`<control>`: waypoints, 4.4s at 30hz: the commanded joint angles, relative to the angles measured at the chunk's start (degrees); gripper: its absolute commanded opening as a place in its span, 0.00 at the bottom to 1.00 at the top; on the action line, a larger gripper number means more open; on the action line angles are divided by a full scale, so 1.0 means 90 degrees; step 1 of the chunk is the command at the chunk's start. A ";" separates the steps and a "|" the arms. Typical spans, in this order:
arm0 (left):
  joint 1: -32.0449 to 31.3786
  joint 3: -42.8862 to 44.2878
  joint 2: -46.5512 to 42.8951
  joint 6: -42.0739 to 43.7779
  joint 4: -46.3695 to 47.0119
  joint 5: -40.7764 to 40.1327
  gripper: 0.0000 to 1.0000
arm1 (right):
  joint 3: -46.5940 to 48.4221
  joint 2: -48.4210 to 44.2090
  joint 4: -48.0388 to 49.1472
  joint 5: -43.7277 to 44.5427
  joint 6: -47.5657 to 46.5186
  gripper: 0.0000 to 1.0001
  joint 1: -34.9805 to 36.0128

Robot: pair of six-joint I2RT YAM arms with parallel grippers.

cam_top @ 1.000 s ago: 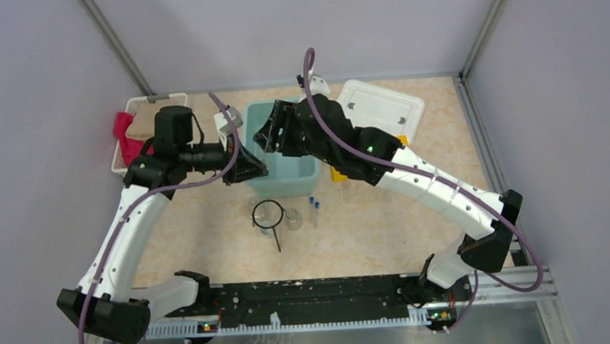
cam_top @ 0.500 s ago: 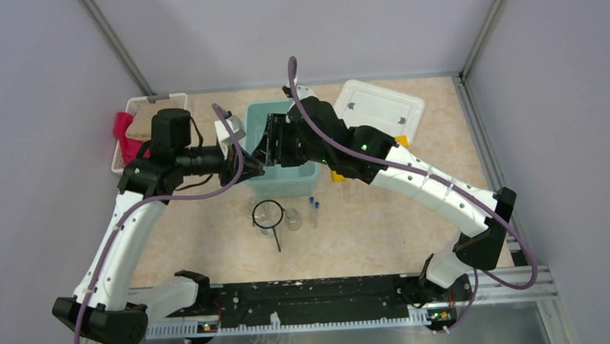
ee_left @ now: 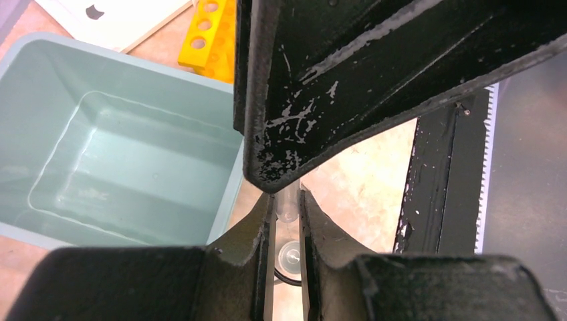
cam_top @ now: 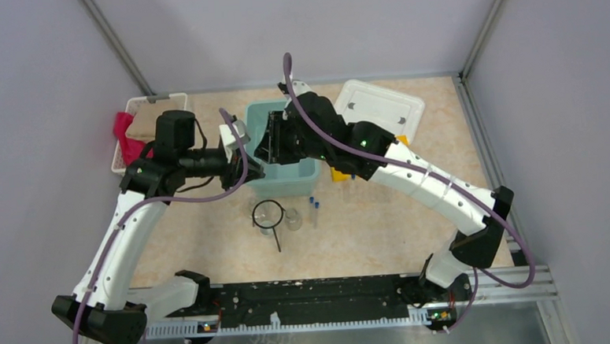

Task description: Organize the chemistry lab equipment

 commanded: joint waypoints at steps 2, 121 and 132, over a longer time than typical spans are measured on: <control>-0.0051 0.0067 -0.0005 0.0173 -0.0043 -0.0038 0.00 | 0.0315 0.0066 -0.0080 0.0002 -0.0164 0.29 0.0004; 0.0011 0.0703 0.0493 -0.2032 0.0330 -0.2055 0.99 | -0.5127 -0.2575 0.1100 0.2460 -0.0604 0.30 -0.2017; 0.0162 0.0810 0.0493 -0.2150 0.0248 -0.2155 0.99 | -0.5215 -0.0995 0.1810 0.1834 0.0739 0.25 -0.0519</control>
